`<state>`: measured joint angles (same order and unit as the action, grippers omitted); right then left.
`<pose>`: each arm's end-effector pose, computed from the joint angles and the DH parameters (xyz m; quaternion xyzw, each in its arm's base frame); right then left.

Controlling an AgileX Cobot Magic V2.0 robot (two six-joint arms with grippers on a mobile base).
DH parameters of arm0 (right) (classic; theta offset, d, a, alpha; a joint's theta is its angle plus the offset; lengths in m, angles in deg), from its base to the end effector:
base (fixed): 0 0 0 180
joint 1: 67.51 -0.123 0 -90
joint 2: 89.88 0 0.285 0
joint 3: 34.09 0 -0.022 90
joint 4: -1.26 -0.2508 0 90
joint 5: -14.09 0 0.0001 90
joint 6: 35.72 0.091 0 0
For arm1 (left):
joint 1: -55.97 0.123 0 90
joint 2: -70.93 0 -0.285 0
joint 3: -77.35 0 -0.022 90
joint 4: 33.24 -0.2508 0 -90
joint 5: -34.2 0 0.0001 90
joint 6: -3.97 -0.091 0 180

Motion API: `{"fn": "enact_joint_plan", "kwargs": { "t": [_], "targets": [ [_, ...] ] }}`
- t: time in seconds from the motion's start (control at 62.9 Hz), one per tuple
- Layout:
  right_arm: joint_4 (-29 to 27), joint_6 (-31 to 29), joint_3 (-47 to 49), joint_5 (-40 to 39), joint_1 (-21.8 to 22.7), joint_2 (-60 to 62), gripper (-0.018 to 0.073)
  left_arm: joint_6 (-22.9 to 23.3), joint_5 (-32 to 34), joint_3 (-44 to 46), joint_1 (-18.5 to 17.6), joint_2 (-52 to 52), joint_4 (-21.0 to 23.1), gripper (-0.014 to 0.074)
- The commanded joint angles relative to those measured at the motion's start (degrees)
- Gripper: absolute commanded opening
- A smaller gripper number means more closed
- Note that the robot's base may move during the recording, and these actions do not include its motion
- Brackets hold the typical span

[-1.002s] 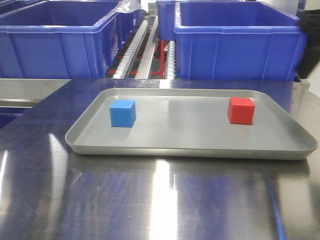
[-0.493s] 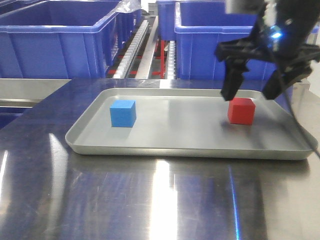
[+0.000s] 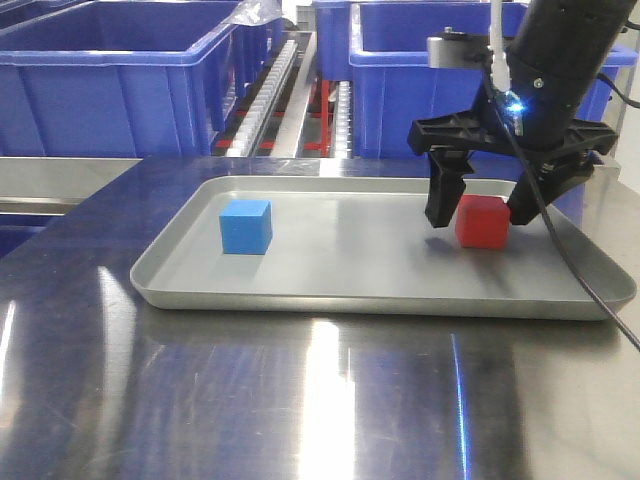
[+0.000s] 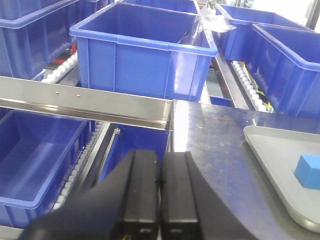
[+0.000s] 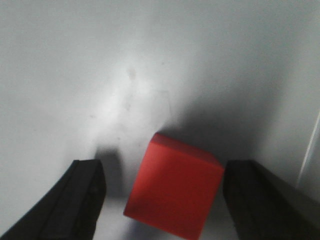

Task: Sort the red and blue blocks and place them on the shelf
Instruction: 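Lower the right gripper over the red cube and close on it, then lift the red cube off the tray with the right gripper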

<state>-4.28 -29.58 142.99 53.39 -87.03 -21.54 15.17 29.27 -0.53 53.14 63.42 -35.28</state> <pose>0.3587 0.1331 0.2221 -0.0840 0.9698 0.0874 0.2116 0.0566 -0.0025 0.2017 -0.0403 0.7079 -0.0726 0.7014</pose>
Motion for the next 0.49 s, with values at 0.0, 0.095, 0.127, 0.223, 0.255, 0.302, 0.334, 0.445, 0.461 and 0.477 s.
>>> {"fn": "enact_joint_plan", "kwargs": {
  "t": [0.0, 0.095, 0.127, 0.223, 0.255, 0.302, 0.334, 0.445, 0.461, 0.477],
  "targets": [
    [-0.07, -0.43, 1.87, -1.53, -0.03, 2.06, 0.0602, 0.2, 4.93, -1.28, 0.14, 0.99, -0.17, 0.0134],
    [-0.07, -0.43, 1.87, -1.53, -0.03, 1.51, 0.0602, 0.2, 4.93, -1.28, 0.14, 0.99, -0.17, 0.0134],
    [-0.07, -0.43, 1.87, -1.53, -0.03, 1.31, 0.0602, 0.2, 4.93, -1.28, 0.14, 0.99, -0.17, 0.0134],
    [-0.07, -0.43, 1.87, -1.49, -0.03, 1.09, 0.0602, 0.2, 4.93, -1.28, 0.14, 0.99, -0.17, 0.0134],
    [-0.07, -0.43, 1.87, -1.56, -0.03, 1.1, 0.0598, 0.2, 4.93, -1.28, 0.14, 0.99, -0.17, 0.0134],
    [-0.07, -0.43, 1.87, -1.6, -0.03, 1.1, 0.0566, 0.2, 4.93, -1.28, 0.14, 0.99, -0.17, 0.0134],
    [-0.07, -0.43, 1.87, -1.6, -0.03, 1.1, 0.0539, 0.2, 4.93, -1.28, 0.14, 0.99, -0.17, 0.0134],
    [-0.07, -0.43, 1.87, -1.55, -0.03, 1.16, 0.0363, 0.2, 4.93, -1.28, 0.14, 0.99, -0.17, 0.0134],
    [-0.07, -0.43, 1.87, -1.55, -0.03, 1.23, 0.0332, 0.2, 4.93, -1.28, 0.14, 0.99, -0.17, 0.0134],
    [-0.07, -0.43, 1.87, -1.55, -0.03, 1.23, 0.0285, 0.2, 4.93, -1.28, 0.14, 0.99, -0.17, 0.0134]
  ]
}}
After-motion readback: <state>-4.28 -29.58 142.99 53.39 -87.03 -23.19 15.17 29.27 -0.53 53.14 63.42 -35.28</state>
